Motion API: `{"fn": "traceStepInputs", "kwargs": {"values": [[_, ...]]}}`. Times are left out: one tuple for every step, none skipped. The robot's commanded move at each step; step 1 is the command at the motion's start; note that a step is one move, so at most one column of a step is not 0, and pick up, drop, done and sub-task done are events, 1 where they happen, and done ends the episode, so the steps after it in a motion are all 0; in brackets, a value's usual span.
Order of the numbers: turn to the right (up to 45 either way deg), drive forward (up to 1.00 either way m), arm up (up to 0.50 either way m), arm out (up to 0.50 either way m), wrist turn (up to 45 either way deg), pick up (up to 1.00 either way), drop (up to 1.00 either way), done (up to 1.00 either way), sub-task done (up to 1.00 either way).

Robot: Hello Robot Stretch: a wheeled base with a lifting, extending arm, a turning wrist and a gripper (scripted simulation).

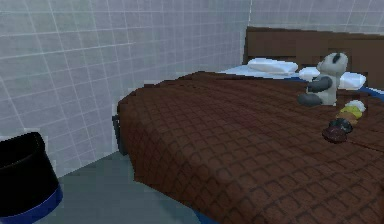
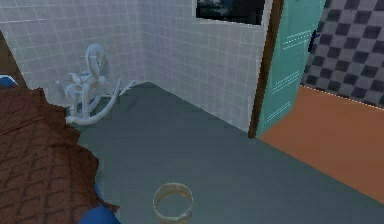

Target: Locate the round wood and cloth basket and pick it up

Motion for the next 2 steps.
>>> {"fn": "traceStepInputs", "kwargs": {"values": [[0.0, 0.0, 0.0, 0.5, 0.0, 0.0, 0.0, 0.0, 0.0], [0.0, 0.0, 0.0, 0.0, 45.0, 0.0, 0.0, 0.0, 0.0]]}}
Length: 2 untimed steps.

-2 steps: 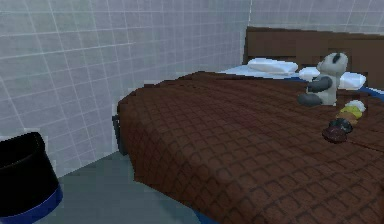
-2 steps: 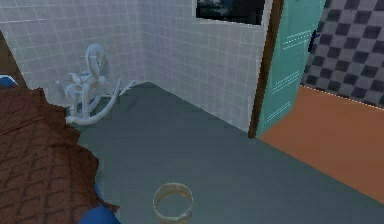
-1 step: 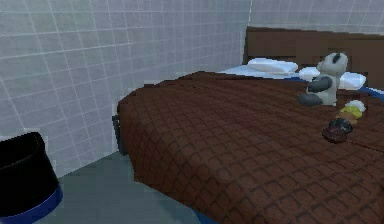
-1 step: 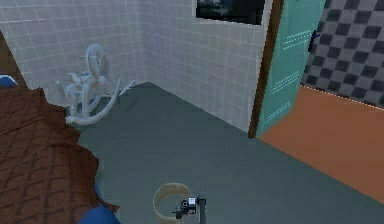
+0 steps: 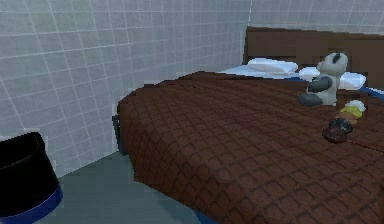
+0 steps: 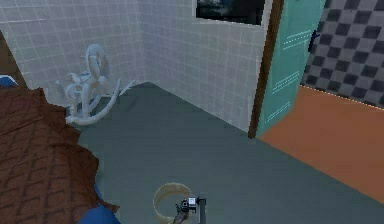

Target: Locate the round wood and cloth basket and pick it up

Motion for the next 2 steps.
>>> {"fn": "traceStepInputs", "kwargs": {"values": [[0.0, 0.0, 0.0, 0.0, 45.0, 0.0, 0.0, 0.0, 0.0], [0.0, 0.0, 0.0, 0.0, 45.0, 0.0, 0.0, 0.0, 0.0]]}}
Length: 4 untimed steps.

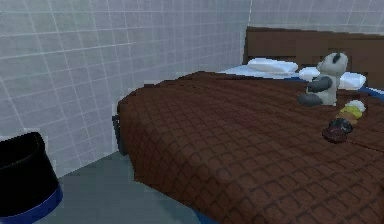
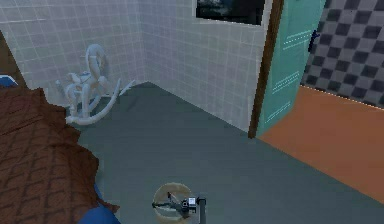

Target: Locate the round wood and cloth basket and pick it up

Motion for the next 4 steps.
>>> {"fn": "traceStepInputs", "kwargs": {"values": [[0.0, 0.0, 0.0, 0.0, 18.0, 0.0, 0.0, 0.0, 0.0], [0.0, 0.0, -0.3, 0.0, 0.0, 0.0, 0.0, 0.0, 0.0], [0.0, 0.0, 0.0, 0.0, 0.0, 1.0, 0.0, 0.0, 0.0], [0.0, 0.0, 0.1, 0.0, 0.0, 0.0, 0.0, 0.0, 0.0]]}}
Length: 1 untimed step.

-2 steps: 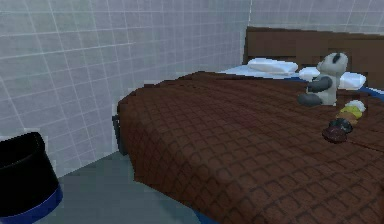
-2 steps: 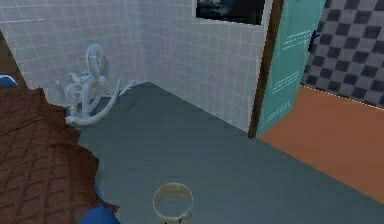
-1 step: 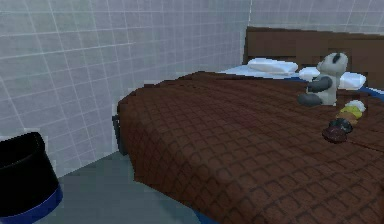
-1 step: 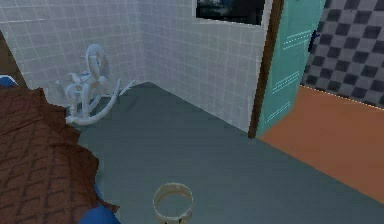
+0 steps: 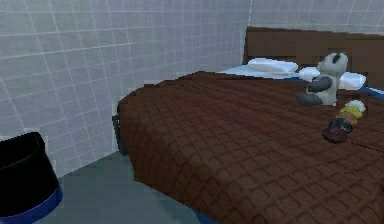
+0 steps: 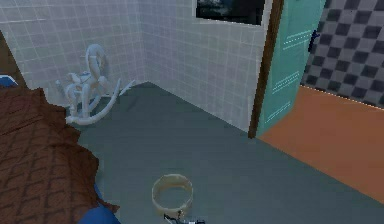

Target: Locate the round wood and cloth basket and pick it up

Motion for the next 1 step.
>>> {"fn": "traceStepInputs", "kwargs": {"values": [[0.0, 0.0, 0.0, 0.0, 0.0, 0.0, 0.0, 1.0, 0.0]]}}
